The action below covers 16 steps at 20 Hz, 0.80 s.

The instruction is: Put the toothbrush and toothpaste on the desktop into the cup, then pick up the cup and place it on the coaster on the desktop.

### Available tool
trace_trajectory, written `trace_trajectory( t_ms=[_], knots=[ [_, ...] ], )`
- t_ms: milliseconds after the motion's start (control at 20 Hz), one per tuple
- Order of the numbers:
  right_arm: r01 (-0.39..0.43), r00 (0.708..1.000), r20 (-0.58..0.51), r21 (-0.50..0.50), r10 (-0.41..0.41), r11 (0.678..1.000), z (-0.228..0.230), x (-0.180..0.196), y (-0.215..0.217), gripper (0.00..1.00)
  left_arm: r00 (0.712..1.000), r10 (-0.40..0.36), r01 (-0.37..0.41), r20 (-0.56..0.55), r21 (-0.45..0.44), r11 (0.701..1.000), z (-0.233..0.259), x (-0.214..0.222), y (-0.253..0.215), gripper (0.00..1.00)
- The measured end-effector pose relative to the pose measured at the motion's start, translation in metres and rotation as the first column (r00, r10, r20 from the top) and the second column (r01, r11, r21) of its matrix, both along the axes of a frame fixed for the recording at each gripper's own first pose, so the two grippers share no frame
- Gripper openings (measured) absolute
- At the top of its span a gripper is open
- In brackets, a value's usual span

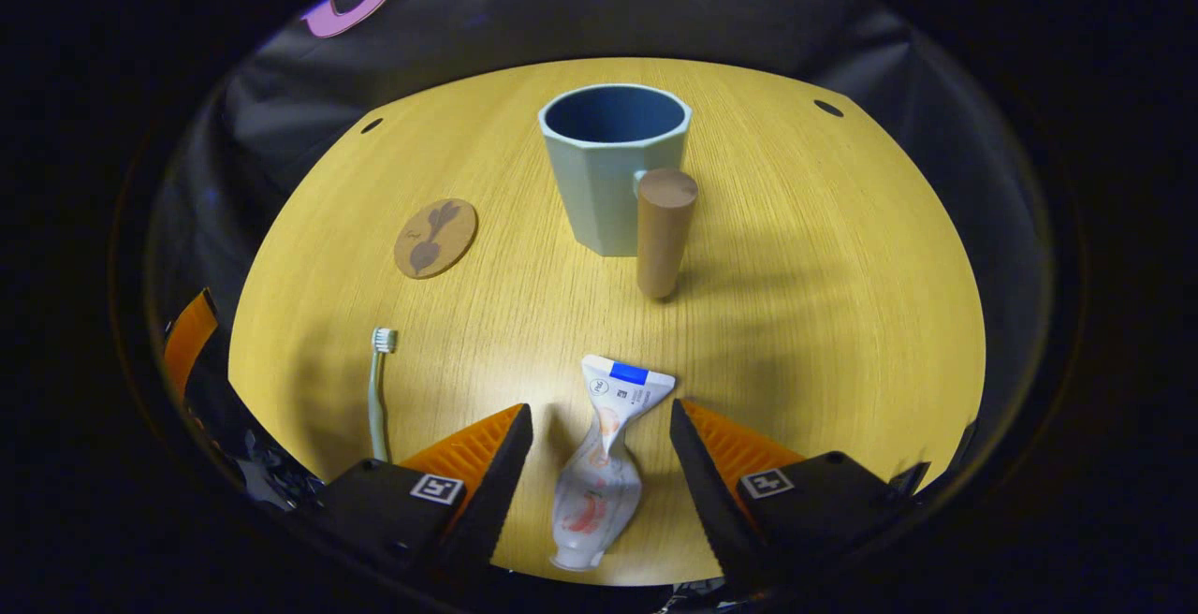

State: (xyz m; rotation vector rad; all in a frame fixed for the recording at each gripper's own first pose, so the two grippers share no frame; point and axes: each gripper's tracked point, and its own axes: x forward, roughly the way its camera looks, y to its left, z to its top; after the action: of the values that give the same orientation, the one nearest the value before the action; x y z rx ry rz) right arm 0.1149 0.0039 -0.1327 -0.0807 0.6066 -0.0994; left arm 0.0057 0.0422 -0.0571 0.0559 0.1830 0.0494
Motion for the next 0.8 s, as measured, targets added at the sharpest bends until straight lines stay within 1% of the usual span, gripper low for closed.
trace_trajectory(
  t_ms=[50, 150, 250, 300, 350, 400, 450, 500, 550, 650, 700, 750, 800],
  knots=[
    [0.012, 1.0, -0.007, -0.003, -0.012, 1.0, 0.0, 0.001, -0.001, 0.73, 1.0, -0.002, 0.002, -0.004, -0.002, 1.0, -0.002, 0.0, 0.001, 0.93],
    [0.018, 0.999, -0.026, -0.007, -0.018, 1.0, -0.007, 0.0, 0.0, 0.68, 1.0, 0.002, -0.002, -0.015, -0.026, 1.0, -0.005, 0.002, 0.003, 0.93],
    [0.022, 0.999, -0.036, -0.003, -0.022, 1.0, -0.01, -0.001, 0.0, 0.69, 1.0, 0.003, -0.004, -0.024, -0.042, 0.999, -0.007, 0.003, 0.001, 0.93],
    [0.037, 0.998, -0.051, 0.006, -0.036, 0.999, -0.012, -0.003, -0.001, 0.63, 1.0, 0.002, -0.003, -0.029, -0.044, 0.999, -0.008, 0.004, 0.001, 0.93],
    [0.046, 0.998, -0.041, 0.015, -0.045, 0.999, -0.01, 0.001, -0.004, 0.57, 1.0, 0.002, -0.003, -0.027, -0.032, 0.999, -0.006, 0.004, 0.0, 0.93],
    [0.061, 0.997, -0.041, 0.013, -0.06, 0.998, -0.008, -0.001, -0.006, 0.55, 1.0, 0.001, -0.001, -0.025, -0.026, 1.0, -0.005, 0.005, 0.0, 0.93],
    [0.081, 0.996, -0.038, 0.025, -0.08, 0.996, -0.006, -0.001, -0.01, 0.41, 1.0, 0.0, 0.0, -0.024, -0.02, 1.0, -0.005, 0.005, -0.002, 0.94],
    [0.093, 0.995, -0.037, 0.031, -0.092, 0.995, -0.007, 0.0, -0.012, 0.4, 1.0, 0.0, -0.001, -0.024, -0.02, 1.0, -0.004, 0.006, -0.003, 0.93],
    [0.098, 0.995, -0.039, 0.033, -0.097, 0.995, -0.007, -0.001, -0.011, 0.33, 1.0, 0.001, -0.002, -0.027, -0.023, 1.0, -0.006, 0.005, -0.004, 0.93],
    [0.088, 0.996, -0.035, 0.011, -0.088, 0.996, -0.007, 0.0, -0.012, 0.24, 0.999, 0.003, -0.004, -0.032, -0.037, 0.999, -0.008, 0.005, -0.006, 0.93],
    [0.079, 0.996, -0.032, 0.001, -0.079, 0.997, -0.006, 0.0, -0.012, 0.21, 0.999, 0.003, -0.004, -0.035, -0.043, 0.999, -0.01, 0.005, -0.006, 0.93],
    [0.072, 0.997, -0.029, -0.005, -0.072, 0.997, -0.007, 0.001, -0.012, 0.21, 0.999, 0.003, -0.005, -0.039, -0.047, 0.999, -0.012, 0.005, -0.007, 0.93],
    [0.067, 0.997, -0.024, -0.003, -0.067, 0.998, -0.005, -0.001, -0.011, 0.16, 0.999, 0.005, -0.007, -0.042, -0.046, 0.999, -0.012, 0.004, -0.007, 0.94]
  ],
)
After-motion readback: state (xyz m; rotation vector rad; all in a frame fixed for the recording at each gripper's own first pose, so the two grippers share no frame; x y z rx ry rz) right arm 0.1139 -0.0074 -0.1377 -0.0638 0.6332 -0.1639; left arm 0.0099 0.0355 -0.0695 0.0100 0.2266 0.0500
